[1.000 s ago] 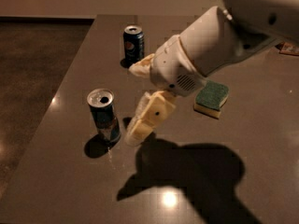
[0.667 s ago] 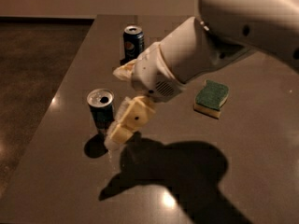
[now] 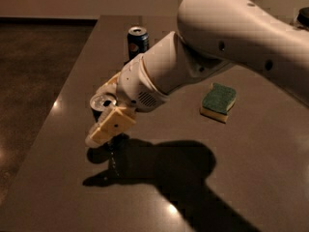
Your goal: Knock redbull can over
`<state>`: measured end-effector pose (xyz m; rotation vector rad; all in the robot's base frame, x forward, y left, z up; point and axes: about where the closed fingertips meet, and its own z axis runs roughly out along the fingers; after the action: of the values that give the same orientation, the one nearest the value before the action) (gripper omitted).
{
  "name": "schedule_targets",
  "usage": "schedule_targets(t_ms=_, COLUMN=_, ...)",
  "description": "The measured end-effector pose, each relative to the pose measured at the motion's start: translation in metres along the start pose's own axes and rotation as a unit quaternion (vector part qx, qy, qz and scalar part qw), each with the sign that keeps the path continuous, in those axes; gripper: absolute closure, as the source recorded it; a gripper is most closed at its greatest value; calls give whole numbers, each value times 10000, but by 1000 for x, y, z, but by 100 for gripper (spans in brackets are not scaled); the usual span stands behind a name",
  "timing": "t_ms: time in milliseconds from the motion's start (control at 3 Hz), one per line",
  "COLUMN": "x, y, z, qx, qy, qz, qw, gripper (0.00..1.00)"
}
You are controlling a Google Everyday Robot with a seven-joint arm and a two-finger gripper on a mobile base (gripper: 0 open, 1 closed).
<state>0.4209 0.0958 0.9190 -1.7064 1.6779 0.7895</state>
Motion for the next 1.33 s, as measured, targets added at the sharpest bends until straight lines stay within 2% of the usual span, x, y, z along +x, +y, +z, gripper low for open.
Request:
schedule_targets(t_ms=333, x=-2, y=-2, z=-2, qx=-19, qy=-121, qz=133, qw=9998, gripper=48)
schedule_targets(t_ms=667, x=-3, y=-6, z=-18, qx=100, qy=82, qz=208, qw=9997, gripper=71)
schedule_targets(t_ms=1000, x=6, y=-17, z=-45, qx=366, qy=728, qz=244, qw=9964, gripper=95)
schedule_targets(t_ms=1333, x=26, y=-25, z=-66, qx=589, qy=1602, qz=110, qw=9853, gripper=100)
